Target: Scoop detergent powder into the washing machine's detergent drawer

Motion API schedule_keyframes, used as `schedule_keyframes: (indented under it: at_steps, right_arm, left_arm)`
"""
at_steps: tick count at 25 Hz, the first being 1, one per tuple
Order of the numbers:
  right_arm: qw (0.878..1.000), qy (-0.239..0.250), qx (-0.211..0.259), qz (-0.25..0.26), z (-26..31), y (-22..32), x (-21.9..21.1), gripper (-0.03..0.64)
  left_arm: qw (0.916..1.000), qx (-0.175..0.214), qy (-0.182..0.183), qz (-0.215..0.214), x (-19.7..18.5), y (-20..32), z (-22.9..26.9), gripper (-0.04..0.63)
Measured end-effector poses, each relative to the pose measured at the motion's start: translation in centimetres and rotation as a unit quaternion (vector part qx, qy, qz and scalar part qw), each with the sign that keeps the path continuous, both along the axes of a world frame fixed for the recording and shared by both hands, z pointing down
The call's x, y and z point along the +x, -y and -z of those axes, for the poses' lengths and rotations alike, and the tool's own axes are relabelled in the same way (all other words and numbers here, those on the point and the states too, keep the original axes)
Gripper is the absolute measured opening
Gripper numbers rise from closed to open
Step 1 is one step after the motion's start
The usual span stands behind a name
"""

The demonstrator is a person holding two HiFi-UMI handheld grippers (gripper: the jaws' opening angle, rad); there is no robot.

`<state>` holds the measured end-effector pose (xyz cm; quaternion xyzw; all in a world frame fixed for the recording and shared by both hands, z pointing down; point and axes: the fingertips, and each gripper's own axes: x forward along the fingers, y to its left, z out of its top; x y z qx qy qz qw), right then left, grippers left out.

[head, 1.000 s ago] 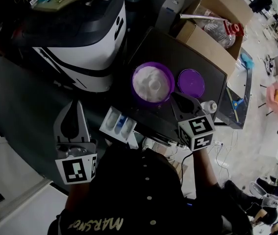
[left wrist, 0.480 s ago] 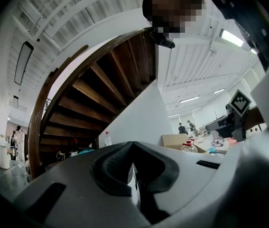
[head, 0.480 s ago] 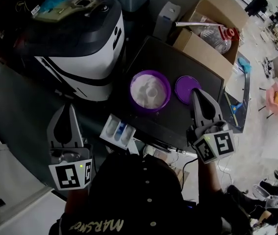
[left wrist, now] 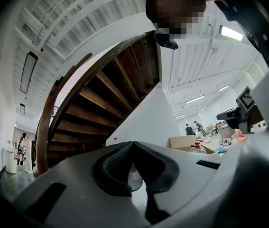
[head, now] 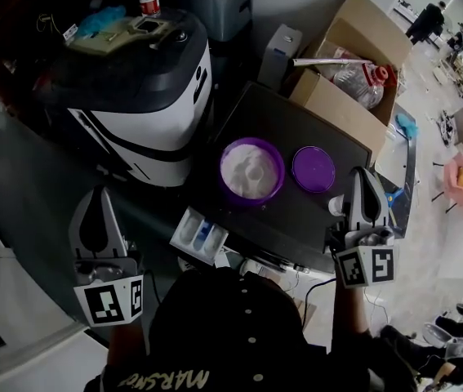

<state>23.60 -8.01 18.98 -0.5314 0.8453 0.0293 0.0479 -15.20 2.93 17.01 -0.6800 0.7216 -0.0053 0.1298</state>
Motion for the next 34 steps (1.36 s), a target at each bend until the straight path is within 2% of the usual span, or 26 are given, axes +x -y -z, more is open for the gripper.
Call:
schedule_keyframes:
  at_steps: [10,26,29,32,34]
  right_arm:
    - [1.000,-0.010,0.006,-0.006,0.0,0.1,-0.3,0.029]
    - [1.000,-0.026,-0.001,0.013,-0.8,0.4,-2.1,0.029]
    - [1.000,-0.014,-0.004,0.014,-0.8,0.4,-2.5,0.028]
    - [0.999,-0.038,-0.004,0.018,-1.3,0.3,-2.6,0.028]
    - [0.999,-0.036,-0.002,0.020,-1.1,0.3,-2.8,0.028]
  left_arm:
    - [1.0000,-0.009,-0.003,-0.002,0.1,0.2,-0.4,0.007]
    - [0.9999,-0.013,-0.005,-0.009,0.7,0.8,-0.9,0.007]
    - [0.9999,-0.009,-0.005,-0.009,0.7,0.7,-0.9,0.008]
    - [0.9999,-0.008,-0.006,-0.012,0.8,0.7,-0.8,0.006]
    - [0.9999,-0.008,-0.005,-0.013,0.8,0.7,-0.7,0.007]
